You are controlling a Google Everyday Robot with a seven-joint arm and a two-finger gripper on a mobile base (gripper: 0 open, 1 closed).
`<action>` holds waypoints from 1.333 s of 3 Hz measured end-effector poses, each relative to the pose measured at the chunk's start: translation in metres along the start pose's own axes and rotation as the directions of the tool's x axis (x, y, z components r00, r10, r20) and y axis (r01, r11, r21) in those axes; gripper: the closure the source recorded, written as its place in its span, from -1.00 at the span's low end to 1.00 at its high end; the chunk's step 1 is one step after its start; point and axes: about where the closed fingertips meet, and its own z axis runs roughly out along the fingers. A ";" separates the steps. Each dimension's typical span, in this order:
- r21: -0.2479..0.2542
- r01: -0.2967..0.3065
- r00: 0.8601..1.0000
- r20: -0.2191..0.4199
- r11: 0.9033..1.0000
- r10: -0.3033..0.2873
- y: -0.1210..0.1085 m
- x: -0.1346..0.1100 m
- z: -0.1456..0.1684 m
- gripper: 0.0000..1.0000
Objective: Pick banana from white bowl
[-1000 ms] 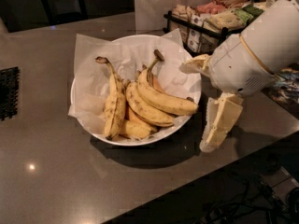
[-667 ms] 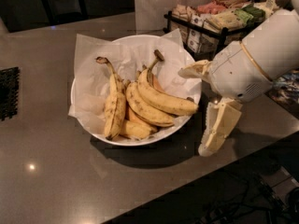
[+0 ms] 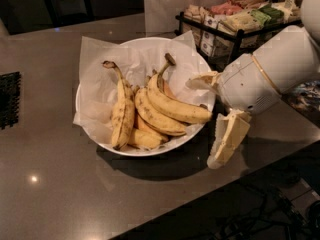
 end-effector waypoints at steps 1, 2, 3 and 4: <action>-0.013 -0.004 1.000 0.009 1.000 0.004 -0.002 0.004 0.005 -1.00; -0.023 -0.012 1.000 0.011 1.000 0.012 -0.002 0.008 0.008 -0.63; -0.023 -0.012 1.000 0.011 1.000 0.012 -0.002 0.008 0.008 -0.16; -0.023 -0.012 1.000 0.011 1.000 0.012 -0.002 0.008 0.008 0.30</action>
Offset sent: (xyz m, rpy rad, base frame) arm 0.0054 -0.0075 -0.0229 0.0109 0.0585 0.0018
